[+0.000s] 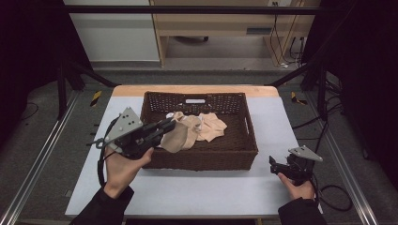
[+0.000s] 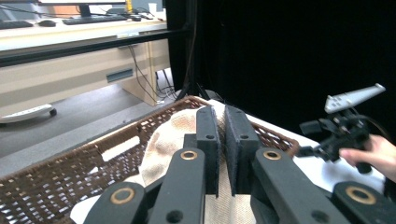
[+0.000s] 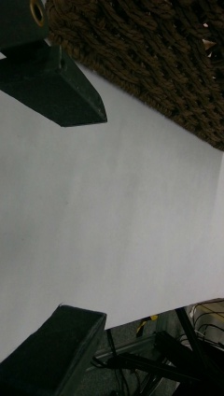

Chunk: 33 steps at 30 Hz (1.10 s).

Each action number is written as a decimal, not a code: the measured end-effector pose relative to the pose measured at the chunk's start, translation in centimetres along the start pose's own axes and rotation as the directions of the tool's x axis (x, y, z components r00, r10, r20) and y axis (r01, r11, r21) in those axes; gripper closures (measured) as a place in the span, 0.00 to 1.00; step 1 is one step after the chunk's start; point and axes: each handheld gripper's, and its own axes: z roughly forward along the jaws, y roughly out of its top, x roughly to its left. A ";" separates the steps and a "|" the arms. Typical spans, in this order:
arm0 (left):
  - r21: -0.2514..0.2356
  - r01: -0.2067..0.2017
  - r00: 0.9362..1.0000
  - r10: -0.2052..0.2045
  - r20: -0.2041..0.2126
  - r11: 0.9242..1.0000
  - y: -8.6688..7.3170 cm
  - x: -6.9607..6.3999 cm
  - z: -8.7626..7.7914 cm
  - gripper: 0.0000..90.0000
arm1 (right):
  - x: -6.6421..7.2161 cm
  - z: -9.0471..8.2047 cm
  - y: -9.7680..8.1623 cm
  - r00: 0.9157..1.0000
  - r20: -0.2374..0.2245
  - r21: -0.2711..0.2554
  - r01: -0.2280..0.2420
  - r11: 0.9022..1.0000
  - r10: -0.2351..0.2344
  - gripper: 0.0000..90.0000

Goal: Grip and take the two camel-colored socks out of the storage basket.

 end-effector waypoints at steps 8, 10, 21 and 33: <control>0.024 -0.010 0.999 0.009 0.043 1.000 -3.5 -2.1 -1.7 0.94 | 0.0 -0.1 -0.1 1.000 -0.001 0.002 -0.002 1.000 0.002 0.06; 0.044 -0.008 0.999 0.005 0.052 0.999 -4.6 -2.5 -2.0 0.94 | 0.0 -0.1 -0.1 1.000 -0.001 0.002 -0.003 1.000 0.003 0.06; 0.229 0.033 0.996 -0.052 0.079 0.973 -11.8 -3.2 -0.8 0.94 | 0.0 -0.1 -0.2 1.000 -0.001 0.004 0.003 1.000 -0.003 0.06; 0.389 0.016 0.996 -0.050 0.078 0.921 -17.0 -3.2 3.6 0.94 | 0.1 0.1 -0.4 1.000 -0.001 0.025 0.018 1.000 -0.018 0.07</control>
